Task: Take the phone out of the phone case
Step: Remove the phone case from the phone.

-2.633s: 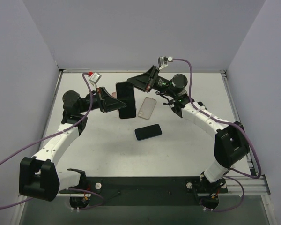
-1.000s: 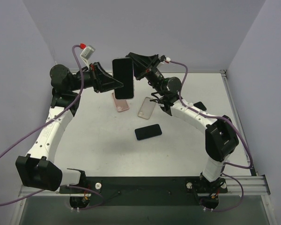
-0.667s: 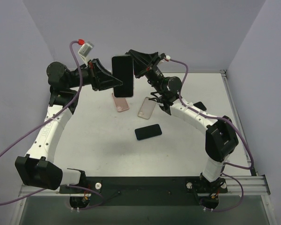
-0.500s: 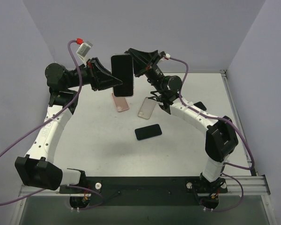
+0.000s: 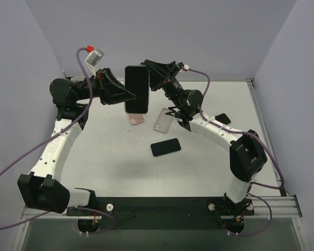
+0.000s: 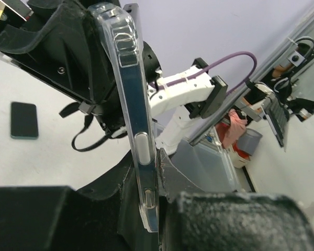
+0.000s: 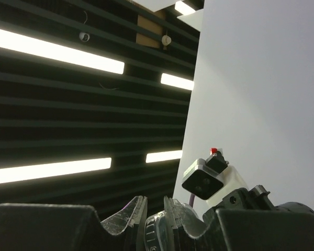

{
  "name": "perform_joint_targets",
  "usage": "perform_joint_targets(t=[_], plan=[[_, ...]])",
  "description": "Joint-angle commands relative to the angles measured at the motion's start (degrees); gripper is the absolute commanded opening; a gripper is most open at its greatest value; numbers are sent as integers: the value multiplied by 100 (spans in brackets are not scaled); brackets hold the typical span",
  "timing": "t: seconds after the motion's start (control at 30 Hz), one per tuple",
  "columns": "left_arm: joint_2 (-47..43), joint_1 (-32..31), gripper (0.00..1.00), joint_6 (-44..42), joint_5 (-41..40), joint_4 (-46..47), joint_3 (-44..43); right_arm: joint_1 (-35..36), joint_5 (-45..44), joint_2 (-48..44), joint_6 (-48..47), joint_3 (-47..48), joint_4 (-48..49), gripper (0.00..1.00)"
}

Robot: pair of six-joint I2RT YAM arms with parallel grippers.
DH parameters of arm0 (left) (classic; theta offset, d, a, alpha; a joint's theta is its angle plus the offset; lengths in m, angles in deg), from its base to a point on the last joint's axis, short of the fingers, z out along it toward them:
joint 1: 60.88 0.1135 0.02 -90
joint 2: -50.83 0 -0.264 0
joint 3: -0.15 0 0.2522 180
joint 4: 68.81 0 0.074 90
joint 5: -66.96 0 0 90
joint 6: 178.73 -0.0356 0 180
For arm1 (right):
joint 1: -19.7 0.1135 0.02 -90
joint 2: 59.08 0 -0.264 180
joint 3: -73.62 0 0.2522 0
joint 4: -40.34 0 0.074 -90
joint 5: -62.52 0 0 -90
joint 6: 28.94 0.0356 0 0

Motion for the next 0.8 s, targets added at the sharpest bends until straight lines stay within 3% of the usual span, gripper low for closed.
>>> perform_joint_targets(t=[0.0, 0.17, 0.57, 0.77], plan=[[-284, -38, 0, 366, -613, 2109, -574, -269, 829, -2, 281, -1303, 730, 0], [-179, 42, 0, 788, -956, 2249, -680, -420, 1138, -777, -1969, -2372, -1029, 0], [67, 51, 0, 1254, -1756, 2435, -162, -16, 1015, -1481, -4326, -2057, -3955, 0], [199, 59, 0, 1544, -1931, 2672, 14, 187, 918, -1438, -4925, -1854, -4494, 16]])
